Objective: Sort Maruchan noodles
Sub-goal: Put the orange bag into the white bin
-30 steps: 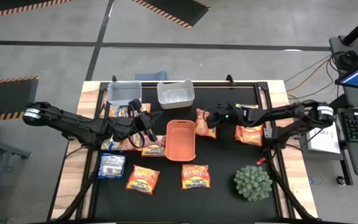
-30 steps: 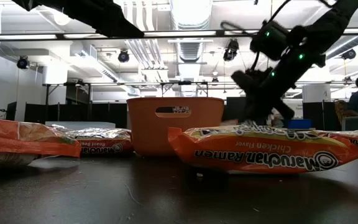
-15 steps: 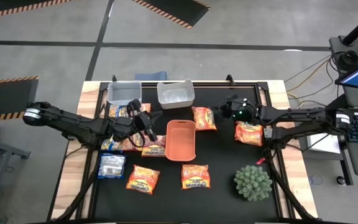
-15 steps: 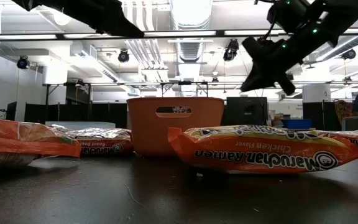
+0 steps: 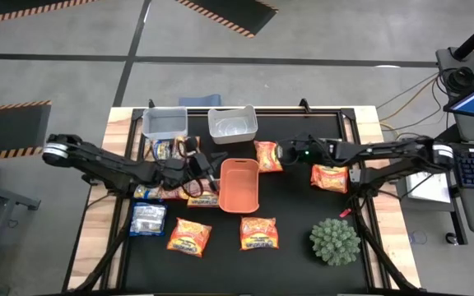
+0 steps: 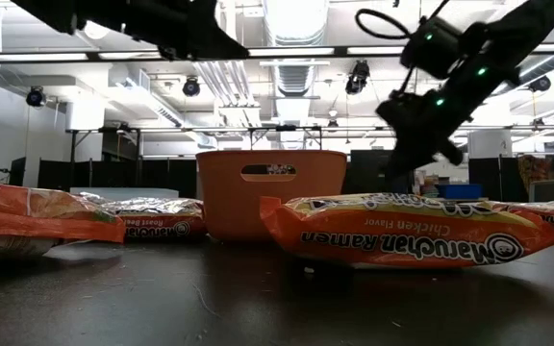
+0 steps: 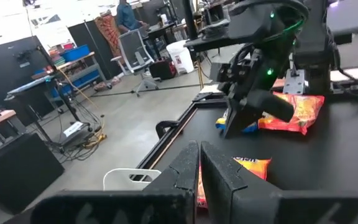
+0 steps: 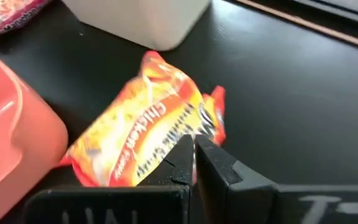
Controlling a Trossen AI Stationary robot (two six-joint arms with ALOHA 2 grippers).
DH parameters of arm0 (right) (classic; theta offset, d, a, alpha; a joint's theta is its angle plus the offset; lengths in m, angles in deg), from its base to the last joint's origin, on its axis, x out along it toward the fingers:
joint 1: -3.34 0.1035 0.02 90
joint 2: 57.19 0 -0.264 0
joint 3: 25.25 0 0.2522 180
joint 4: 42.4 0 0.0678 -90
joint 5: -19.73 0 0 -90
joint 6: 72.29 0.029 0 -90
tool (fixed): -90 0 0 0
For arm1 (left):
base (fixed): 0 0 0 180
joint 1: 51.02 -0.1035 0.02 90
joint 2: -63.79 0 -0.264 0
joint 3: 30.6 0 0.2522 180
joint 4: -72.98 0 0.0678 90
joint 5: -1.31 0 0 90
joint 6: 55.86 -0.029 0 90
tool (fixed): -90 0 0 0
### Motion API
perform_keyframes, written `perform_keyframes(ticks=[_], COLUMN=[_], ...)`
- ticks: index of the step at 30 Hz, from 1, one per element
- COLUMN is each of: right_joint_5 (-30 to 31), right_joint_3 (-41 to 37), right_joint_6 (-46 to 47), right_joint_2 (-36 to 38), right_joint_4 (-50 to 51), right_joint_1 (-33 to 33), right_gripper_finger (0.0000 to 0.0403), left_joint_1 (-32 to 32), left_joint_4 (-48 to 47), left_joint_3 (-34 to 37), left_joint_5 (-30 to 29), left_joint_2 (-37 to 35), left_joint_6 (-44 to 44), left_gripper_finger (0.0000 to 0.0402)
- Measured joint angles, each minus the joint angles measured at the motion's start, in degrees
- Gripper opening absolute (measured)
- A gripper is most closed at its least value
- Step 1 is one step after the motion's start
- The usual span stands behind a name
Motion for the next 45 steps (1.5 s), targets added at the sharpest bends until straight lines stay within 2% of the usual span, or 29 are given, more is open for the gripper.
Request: perform_keyframes(ticks=[3,14,22,28,33,45], right_joint_5=[-0.1,-3.4,-3.2,-3.7,-3.6,-3.5], right_joint_3=[0.5,7.7,9.0,8.9,8.9,8.9], right_joint_6=[-1.9,-7.0,-5.8,-2.4,0.3,-7.8], right_joint_2=[-4.5,-15.9,-16.9,-13.2,-7.0,9.0], right_joint_4=[-4.8,-4.3,4.7,15.7,22.1,22.5], right_joint_1=[-1.6,-6.1,-6.0,-3.9,-2.1,-1.9], right_gripper_finger=[0.0008,0.0008,0.0008,0.0008,0.0008,0.0008], left_joint_1=[0.0,0.0,-0.1,-0.1,-0.1,-0.1], left_joint_4=[0.2,-4.6,-4.9,-6.0,-6.5,-7.1], left_joint_3=[-2.5,-11.7,-12.1,-12.1,-12.0,-12.0], left_joint_5=[-0.1,-0.3,-0.4,-0.4,-0.4,1.2], left_joint_2=[2.7,9.2,9.8,9.8,9.8,9.7], left_joint_6=[-0.2,-2.6,-2.1,-1.0,-0.7,0.7], left_gripper_finger=[0.0,0.0,0.0,0.0,0.0,0.0])
